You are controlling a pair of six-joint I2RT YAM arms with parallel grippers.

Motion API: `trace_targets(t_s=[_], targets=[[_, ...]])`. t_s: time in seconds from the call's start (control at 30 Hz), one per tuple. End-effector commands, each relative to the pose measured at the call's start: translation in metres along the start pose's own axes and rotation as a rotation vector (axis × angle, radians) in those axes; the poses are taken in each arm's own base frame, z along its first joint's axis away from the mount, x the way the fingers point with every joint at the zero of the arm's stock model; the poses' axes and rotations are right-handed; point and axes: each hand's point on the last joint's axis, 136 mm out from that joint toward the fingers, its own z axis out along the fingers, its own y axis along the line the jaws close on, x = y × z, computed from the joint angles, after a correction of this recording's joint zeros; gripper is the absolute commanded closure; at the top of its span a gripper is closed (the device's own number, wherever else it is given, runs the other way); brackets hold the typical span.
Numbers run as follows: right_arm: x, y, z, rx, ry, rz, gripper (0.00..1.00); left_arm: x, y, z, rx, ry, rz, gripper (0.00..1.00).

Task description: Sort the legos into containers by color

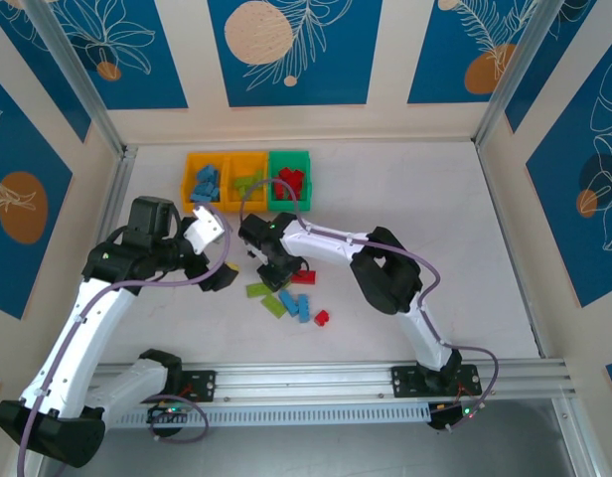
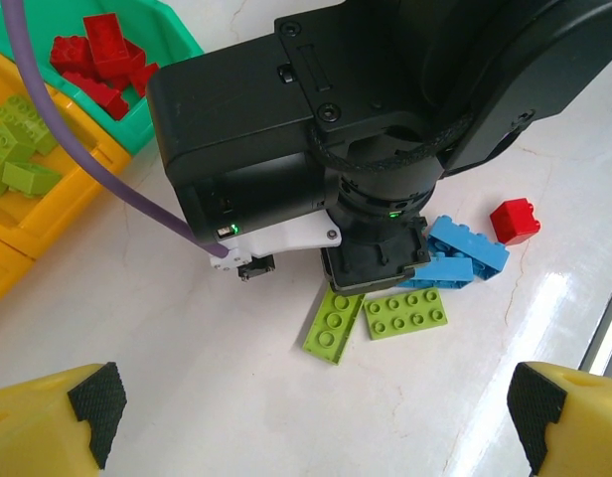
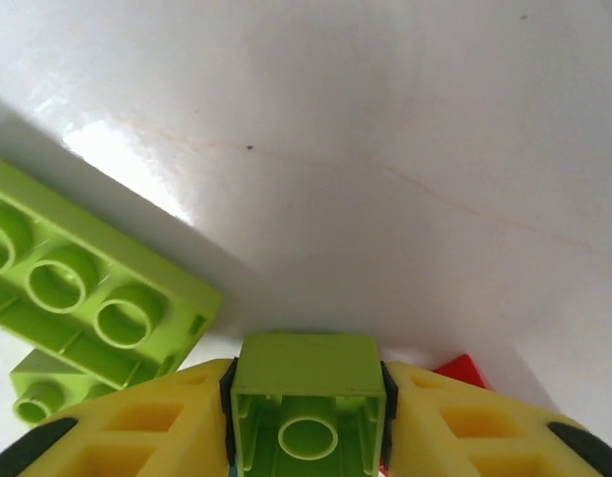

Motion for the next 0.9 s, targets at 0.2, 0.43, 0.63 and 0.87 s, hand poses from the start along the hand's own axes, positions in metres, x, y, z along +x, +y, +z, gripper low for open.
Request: trace_targets(t_s=[0.2,0.43,0.63,0.87], targets=[[-0.05,-0.021,-0.078,-0.072,-0.21,0.153,0.68,-0.003,0.011,-0.007,-0.089,-0.022,0.019,0.0],[-0.127,-0.082,-0.163,-0.202,-0.554,0.427,0.67,-0.018,0.021,-0.014,-0.164,-0.136,-0.03,0.0],[-0.203,-0.121,-0.158,-0.238,-0.706,0.485,0.67,-0.024,0.039,-0.012,-0.238,-0.171,-0.16,0.0],[-0.245,-0.129,-0.141,-0.304,-0.806,0.422,0.64,-0.015,0.044,-0.005,-0.251,-0.158,-0.259,0.0]])
